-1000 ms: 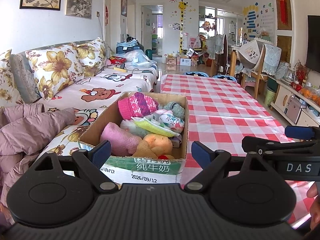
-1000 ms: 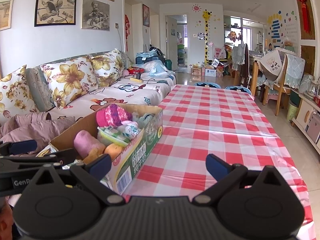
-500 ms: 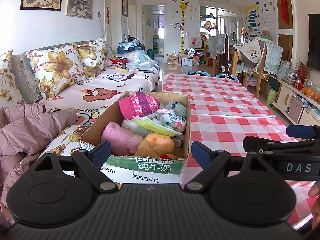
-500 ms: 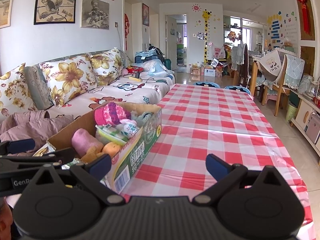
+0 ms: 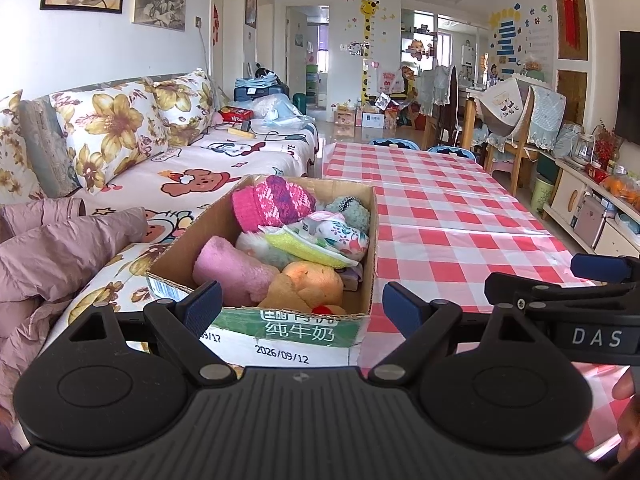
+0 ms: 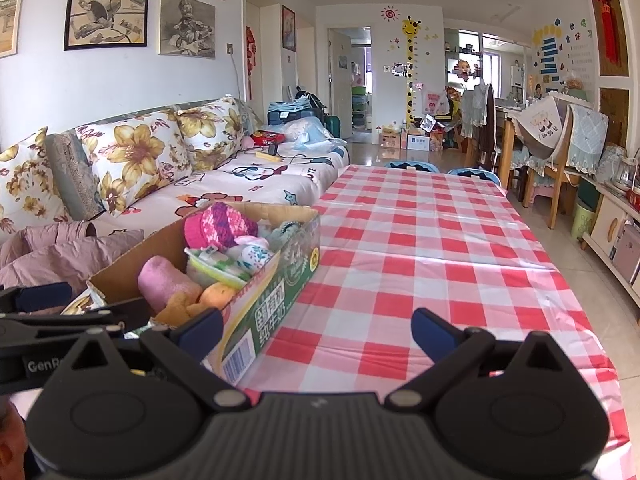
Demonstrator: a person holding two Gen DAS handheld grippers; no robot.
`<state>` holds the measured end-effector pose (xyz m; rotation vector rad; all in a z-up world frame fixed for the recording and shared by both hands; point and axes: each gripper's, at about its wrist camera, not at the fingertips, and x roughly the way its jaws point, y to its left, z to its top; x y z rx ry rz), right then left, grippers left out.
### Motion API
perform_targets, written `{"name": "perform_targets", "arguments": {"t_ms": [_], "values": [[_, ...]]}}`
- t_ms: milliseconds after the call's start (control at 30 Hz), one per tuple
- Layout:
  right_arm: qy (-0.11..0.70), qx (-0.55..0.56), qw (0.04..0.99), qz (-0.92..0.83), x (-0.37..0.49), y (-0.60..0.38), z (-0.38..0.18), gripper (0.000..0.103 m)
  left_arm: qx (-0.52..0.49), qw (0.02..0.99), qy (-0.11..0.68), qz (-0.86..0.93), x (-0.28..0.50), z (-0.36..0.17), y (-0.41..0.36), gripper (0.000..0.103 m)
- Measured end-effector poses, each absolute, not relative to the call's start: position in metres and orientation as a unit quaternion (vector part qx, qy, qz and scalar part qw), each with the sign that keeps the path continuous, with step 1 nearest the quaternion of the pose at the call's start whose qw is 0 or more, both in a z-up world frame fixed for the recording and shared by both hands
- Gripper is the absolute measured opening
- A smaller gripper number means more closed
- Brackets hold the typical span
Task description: Organize soft objects
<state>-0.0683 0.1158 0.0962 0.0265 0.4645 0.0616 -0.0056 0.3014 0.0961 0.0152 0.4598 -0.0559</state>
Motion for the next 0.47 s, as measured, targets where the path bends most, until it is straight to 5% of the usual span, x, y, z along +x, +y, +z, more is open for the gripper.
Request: {"name": "perform_targets", "arguments": {"t_ms": [467], "values": [[0.216, 0.037, 0.976, 0.004, -0.064, 0.084, 0.090, 0.100, -0.006, 0.975, 0.218, -0.043, 0.006, 0.104, 0.275, 0.103]]}}
